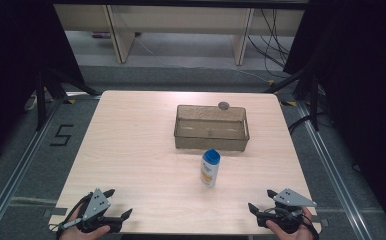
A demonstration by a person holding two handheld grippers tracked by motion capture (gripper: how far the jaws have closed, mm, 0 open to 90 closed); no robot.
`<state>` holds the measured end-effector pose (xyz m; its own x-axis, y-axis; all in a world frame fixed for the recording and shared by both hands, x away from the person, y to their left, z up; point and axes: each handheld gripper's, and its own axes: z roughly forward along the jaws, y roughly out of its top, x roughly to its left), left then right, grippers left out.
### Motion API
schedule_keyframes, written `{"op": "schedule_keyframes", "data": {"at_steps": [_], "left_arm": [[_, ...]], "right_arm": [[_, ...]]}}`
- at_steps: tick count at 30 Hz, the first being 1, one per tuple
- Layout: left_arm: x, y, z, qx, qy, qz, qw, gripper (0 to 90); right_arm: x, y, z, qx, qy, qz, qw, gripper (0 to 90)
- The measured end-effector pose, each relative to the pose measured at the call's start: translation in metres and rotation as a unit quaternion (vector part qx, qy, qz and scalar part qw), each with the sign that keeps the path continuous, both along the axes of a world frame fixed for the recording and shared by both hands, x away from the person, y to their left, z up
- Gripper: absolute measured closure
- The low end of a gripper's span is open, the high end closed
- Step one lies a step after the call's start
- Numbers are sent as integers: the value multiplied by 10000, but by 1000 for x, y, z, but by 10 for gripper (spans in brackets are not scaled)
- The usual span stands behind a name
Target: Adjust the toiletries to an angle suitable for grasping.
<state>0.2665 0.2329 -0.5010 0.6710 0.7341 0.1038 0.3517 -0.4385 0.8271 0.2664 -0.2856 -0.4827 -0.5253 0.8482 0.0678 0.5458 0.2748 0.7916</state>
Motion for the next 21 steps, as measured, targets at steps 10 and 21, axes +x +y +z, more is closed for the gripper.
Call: {"op": "schedule_keyframes", "data": {"at_steps": [10, 21], "left_arm": [[1, 0, 0, 131, 7, 1, 9999, 147], [2, 1, -1, 200, 79, -71, 9997, 147]], "right_arm": [[1, 0, 0, 8, -11, 51, 10000, 190], [3, 2, 1, 27, -194, 124, 9997, 188]]}}
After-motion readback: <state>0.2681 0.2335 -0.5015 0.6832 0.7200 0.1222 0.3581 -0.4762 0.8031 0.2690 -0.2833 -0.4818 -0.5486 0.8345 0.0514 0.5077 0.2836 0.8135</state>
